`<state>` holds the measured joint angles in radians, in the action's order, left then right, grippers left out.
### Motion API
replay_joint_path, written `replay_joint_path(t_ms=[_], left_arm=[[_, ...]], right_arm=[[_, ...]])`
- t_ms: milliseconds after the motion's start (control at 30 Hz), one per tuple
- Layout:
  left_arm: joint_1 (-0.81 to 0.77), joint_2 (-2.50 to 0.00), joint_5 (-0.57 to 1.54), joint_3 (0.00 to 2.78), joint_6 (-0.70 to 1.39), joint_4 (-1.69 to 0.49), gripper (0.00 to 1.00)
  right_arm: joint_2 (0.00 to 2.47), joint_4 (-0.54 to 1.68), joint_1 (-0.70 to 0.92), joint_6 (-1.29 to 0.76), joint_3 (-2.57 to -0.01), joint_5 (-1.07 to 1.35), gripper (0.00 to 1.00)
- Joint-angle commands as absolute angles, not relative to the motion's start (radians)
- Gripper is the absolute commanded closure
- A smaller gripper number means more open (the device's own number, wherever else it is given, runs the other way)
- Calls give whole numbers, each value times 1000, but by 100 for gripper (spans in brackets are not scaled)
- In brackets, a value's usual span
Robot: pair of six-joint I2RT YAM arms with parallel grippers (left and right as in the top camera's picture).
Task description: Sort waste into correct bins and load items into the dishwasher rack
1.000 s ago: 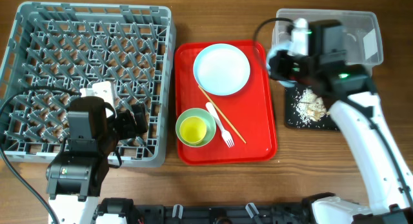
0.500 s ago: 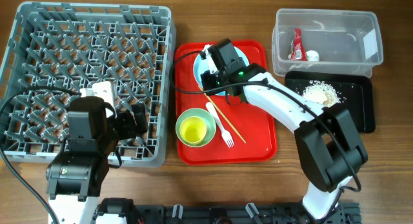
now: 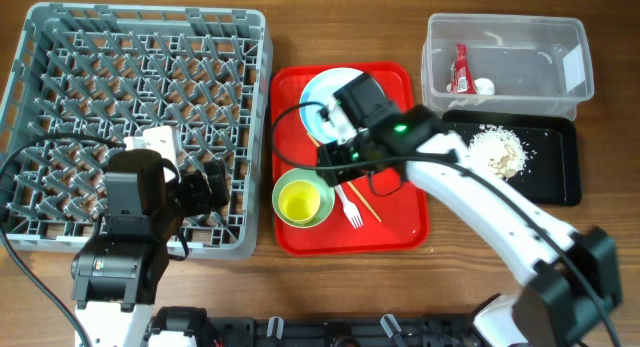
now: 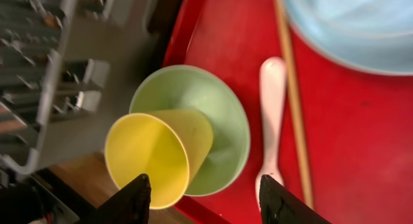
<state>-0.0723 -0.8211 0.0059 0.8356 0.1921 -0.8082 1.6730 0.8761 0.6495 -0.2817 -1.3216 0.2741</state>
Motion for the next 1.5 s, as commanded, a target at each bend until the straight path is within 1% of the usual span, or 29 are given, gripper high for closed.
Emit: replay_joint_path(t_ms=[0,33,67,133,167,233,333,400,500,533,567,600,667,700,733,800,900,967,1067,1133,1233,1300,1367,1400,1467], left_arm=[[-79,-818,17,851,191,-805,0],[-79,-818,17,851,191,-805,0],[-79,-818,17,851,191,-805,0],[-79,-818,17,851,191,-805,0],[-79,-818,17,851,191,-805,0],[-79,-818,17,851,191,-805,0],[-79,-818,17,851,191,-805,0],[-79,-818,18,851,191,-804,0],[-79,-818,72,851,214,-753,0],[-79,-822,154,851,256,-702,0],[-79,-833,221,851,270,-660,0],[-79,-862,332,851,278,-593,0],[-79,-936,530,851,278,-486,0],[-79,-982,648,851,278,-420,0],[-79,-1060,856,851,287,-283,0],[-79,-1133,981,851,357,-130,0],[-79,-1234,1146,851,473,120,0],[-79,-1264,1205,851,521,221,0],[-90,-1278,1303,851,592,385,0],[-103,-1278,1336,851,624,465,3],[-128,-1277,1335,851,645,537,15],[-147,-1277,1335,851,645,548,15],[-162,-1277,1335,851,645,582,27],[-162,-1277,1335,851,651,601,30],[-162,-1277,1335,851,696,689,31]], right_arm=[[1786,878,710,-323,-1313,294,49],[1831,877,725,-326,-1313,294,53],[1856,877,731,-345,-1313,294,60],[1880,863,729,-351,-1314,282,94],[1875,847,725,-374,-1317,265,96],[1853,854,696,-377,-1361,256,96],[1783,923,638,-361,-1444,256,96],[1701,973,565,-329,-1529,257,96],[1604,970,448,-333,-1539,282,96],[1597,971,395,-329,-1539,327,96],[1599,970,354,-311,-1538,407,96],[1605,965,317,-292,-1537,513,96],[1616,937,278,-262,-1536,683,96],[1618,923,265,-261,-1536,759,96],[1618,916,259,-261,-1536,828,96],[1618,890,260,-261,-1536,960,96],[1618,852,260,-265,-1536,1095,96],[1618,846,260,-264,-1536,1179,96],[1618,845,260,-265,-1536,1203,96],[1618,846,261,-264,-1536,1218,96],[1618,847,261,-265,-1536,1240,96],[1618,854,262,-265,-1536,1240,96],[1618,858,265,-264,-1536,1240,96],[1618,859,265,-265,-1536,1240,96],[1618,873,265,-263,-1536,1240,96]])
